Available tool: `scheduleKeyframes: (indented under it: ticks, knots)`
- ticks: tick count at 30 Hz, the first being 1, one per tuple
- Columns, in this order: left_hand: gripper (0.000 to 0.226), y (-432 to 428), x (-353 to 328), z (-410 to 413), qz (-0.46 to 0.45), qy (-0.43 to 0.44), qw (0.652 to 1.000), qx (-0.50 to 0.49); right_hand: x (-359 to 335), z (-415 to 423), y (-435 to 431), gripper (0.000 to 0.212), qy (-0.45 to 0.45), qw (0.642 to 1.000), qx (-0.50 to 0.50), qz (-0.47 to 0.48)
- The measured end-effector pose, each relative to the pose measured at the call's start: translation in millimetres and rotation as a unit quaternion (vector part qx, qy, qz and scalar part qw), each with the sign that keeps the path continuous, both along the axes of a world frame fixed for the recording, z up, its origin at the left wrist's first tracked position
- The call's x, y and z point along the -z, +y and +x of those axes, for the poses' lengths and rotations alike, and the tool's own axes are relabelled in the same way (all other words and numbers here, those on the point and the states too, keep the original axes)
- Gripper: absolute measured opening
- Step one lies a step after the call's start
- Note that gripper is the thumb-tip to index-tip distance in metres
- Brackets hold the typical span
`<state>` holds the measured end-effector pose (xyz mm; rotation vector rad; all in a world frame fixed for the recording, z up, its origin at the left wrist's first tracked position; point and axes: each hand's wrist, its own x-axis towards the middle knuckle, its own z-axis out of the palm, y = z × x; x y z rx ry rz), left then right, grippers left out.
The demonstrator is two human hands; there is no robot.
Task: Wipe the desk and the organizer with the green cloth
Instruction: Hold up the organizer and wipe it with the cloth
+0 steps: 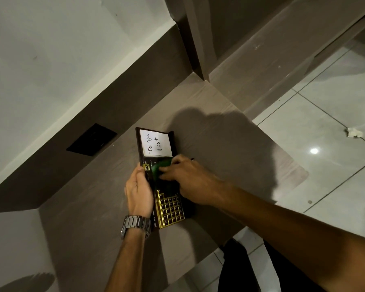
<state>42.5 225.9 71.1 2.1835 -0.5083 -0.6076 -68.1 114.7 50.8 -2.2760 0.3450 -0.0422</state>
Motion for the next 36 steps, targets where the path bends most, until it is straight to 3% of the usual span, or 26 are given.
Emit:
scheduleKeyframes:
  ticks: [2, 4, 6, 8, 12, 15, 17, 19, 21, 23, 25, 30, 31, 33, 36]
  knots:
    - [0.035, 0.9, 0.3, 0.5, -0.003, 0.003, 1.000, -0.002, -3.7, 0.6, -4.6, 0.062, 0.004, 0.999, -0.023, 0.029]
    - [0.034, -0.8, 1.4, -0.9, 0.000, -0.003, 1.000, 0.005, -3.5, 7.9, -14.9, 0.061, -0.002, 0.998, 0.050, 0.041]
    - [0.035, -2.1, 1.8, -2.0, 0.003, -0.012, 1.000, 0.009, -4.8, 10.9, -8.5, 0.052, 0.016, 0.994, 0.112, -0.001]
    - [0.037, -1.0, 3.1, -0.7, 0.005, -0.014, 1.000, 0.009, -3.0, 5.9, 15.4, 0.040, 0.057, 0.993, 0.094, -0.048]
    - [0.036, 3.7, 4.9, 3.5, 0.011, -0.006, 1.000, 0.000, -5.8, 3.3, 9.7, 0.046, 0.041, 0.996, 0.053, 0.057]
    - [0.039, 0.5, 5.8, 1.8, 0.022, -0.030, 0.999, 0.014, -1.8, 6.0, -9.2, 0.038, 0.077, 0.990, 0.106, -0.044]
    - [0.040, -0.7, 6.2, 2.3, 0.025, -0.056, 0.998, 0.024, -2.8, 1.2, 5.6, 0.027, 0.113, 0.988, 0.068, -0.083]
    - [0.040, 1.7, 6.8, 4.9, 0.029, -0.061, 0.997, 0.026, -3.7, -3.7, 15.0, 0.031, 0.133, 0.991, 0.025, 0.006]
    - [0.039, 3.9, 7.6, 7.2, 0.038, -0.063, 0.997, 0.028, -4.2, 3.6, -5.9, 0.041, 0.155, 0.980, 0.061, 0.109]
    - [0.038, 3.5, 8.6, 6.8, 0.046, -0.068, 0.996, 0.034, -1.9, 16.5, -32.1, 0.042, 0.141, 0.976, 0.133, 0.101]
    - [0.037, 0.9, 8.8, 5.8, 0.050, -0.078, 0.995, 0.033, 1.1, 24.6, -42.1, 0.038, 0.110, 0.980, 0.163, 0.026]
    - [0.038, -0.5, 9.1, 6.6, 0.048, -0.118, 0.991, 0.040, 3.9, 10.6, -16.9, 0.050, 0.155, 0.987, -0.005, -0.042]
    - [0.037, -0.6, 9.2, 6.2, 0.045, -0.122, 0.991, 0.040, 4.1, 10.3, -21.5, 0.052, 0.177, 0.984, -0.020, -0.012]
    - [0.035, -1.9, 8.9, 5.6, 0.039, -0.127, 0.990, 0.041, 1.8, 15.0, -39.4, 0.048, 0.217, 0.966, -0.022, 0.139]
    - [0.034, -3.1, 8.2, 5.6, 0.038, -0.125, 0.991, 0.042, -0.7, 25.9, -67.7, 0.042, 0.149, 0.923, 0.163, 0.314]
